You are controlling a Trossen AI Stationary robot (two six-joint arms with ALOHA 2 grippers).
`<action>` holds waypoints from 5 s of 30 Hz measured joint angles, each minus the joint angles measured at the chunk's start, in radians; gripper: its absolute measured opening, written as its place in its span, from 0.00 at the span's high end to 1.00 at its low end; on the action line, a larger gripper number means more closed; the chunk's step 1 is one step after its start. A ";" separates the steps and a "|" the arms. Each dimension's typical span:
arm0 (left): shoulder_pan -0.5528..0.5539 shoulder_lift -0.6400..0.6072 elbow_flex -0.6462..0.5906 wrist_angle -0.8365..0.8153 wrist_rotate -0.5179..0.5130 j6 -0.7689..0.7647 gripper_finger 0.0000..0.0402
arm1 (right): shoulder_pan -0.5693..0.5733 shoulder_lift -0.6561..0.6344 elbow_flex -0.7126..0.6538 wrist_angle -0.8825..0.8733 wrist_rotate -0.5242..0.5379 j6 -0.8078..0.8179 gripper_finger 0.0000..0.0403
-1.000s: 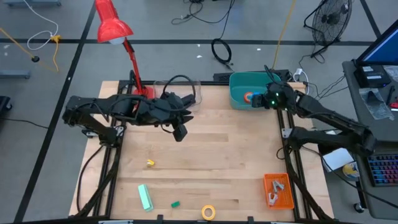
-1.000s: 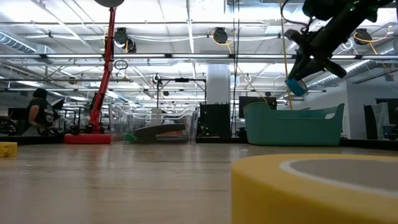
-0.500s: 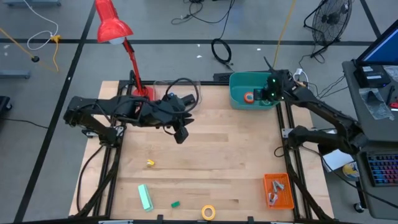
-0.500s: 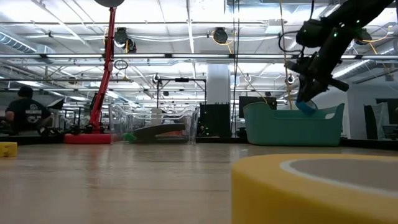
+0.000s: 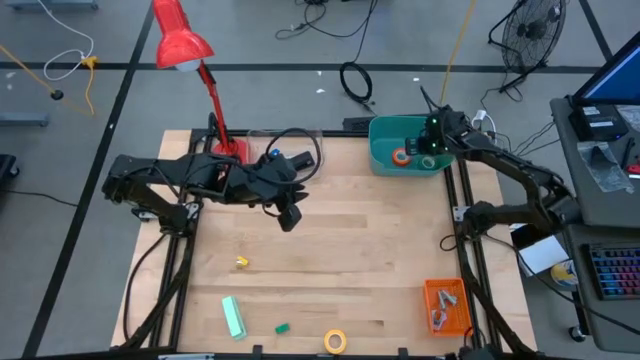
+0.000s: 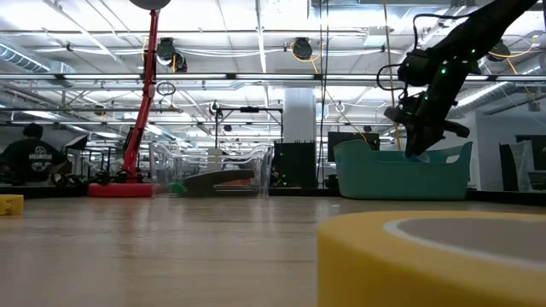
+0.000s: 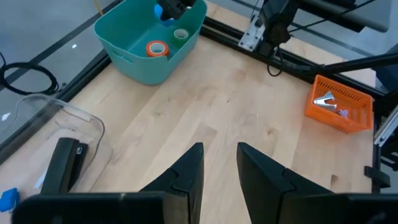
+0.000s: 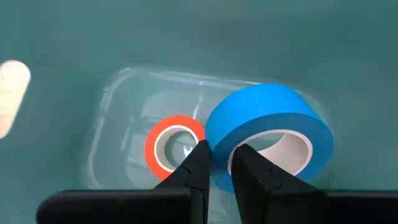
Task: Pick and place Stapler, Stapler remover, tape
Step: Put the blue tape into the blue bin, then put the big light blue stapler into the transparent bin
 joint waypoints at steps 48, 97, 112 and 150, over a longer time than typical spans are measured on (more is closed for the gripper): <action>-0.006 -0.001 0.000 -0.036 0.003 -0.026 0.76 | 0.005 0.018 0.000 0.067 -0.077 -0.126 0.63; -0.114 -0.002 -0.087 -0.334 0.371 -0.482 0.76 | 0.847 -0.501 -0.001 0.250 -0.557 0.478 0.65; -0.472 0.078 -0.416 0.167 0.502 -1.537 0.76 | 1.038 -0.502 -0.001 0.250 -0.584 0.408 0.65; -0.579 0.201 -0.542 0.142 0.634 -1.907 0.41 | 1.122 -0.502 -0.001 0.251 -0.573 0.357 0.65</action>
